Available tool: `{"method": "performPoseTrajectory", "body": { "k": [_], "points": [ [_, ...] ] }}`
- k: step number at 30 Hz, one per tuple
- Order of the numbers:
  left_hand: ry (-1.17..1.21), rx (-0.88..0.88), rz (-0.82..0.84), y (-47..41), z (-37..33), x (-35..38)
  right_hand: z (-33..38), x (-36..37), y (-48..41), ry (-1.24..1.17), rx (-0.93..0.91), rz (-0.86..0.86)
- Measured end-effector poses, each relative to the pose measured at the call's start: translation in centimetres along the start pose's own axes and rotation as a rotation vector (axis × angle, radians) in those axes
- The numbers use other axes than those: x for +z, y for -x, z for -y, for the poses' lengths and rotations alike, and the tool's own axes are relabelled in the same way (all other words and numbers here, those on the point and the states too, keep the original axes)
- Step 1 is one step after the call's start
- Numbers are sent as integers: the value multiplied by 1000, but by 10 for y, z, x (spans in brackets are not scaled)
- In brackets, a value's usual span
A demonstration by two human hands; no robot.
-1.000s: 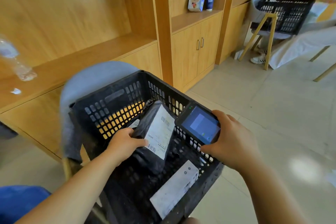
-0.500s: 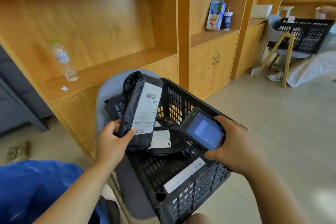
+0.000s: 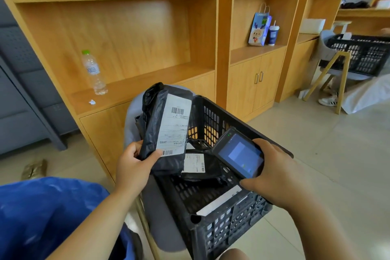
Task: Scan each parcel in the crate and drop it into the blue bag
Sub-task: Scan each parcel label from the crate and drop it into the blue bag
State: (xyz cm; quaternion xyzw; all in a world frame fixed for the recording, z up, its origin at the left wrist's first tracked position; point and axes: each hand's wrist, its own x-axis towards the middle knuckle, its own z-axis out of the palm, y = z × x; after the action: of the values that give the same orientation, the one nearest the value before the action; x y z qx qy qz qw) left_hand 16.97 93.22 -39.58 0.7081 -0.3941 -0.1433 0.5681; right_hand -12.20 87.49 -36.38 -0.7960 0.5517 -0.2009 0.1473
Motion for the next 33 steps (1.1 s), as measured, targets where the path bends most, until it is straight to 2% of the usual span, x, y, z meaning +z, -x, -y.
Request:
{"method": "performPoseTrajectory", "body": {
  "k": [6,11,15,17,19,23,28,33],
  "points": [
    [106,-56,-112,19,7,-34,26,11,1,-34,-102,10],
    [148,-120,-276,47,31,-86,59,33,1,0,-201,48],
    [76,-257,-410,70,64,-131,82,53,2,-53,-280,95],
    [-47,-328,-451,79,86,-153,94,61,4,-70,-307,126],
    [-163,-430,-415,84,110,-174,103,68,6,-64,-332,133],
    [-301,-724,-186,91,140,-196,113,76,10,-56,-351,130],
    [-433,-673,58,85,133,-183,112,75,9,-46,-347,127],
    [-410,-559,164,66,103,-148,100,65,5,-53,-311,99]
  ]
}}
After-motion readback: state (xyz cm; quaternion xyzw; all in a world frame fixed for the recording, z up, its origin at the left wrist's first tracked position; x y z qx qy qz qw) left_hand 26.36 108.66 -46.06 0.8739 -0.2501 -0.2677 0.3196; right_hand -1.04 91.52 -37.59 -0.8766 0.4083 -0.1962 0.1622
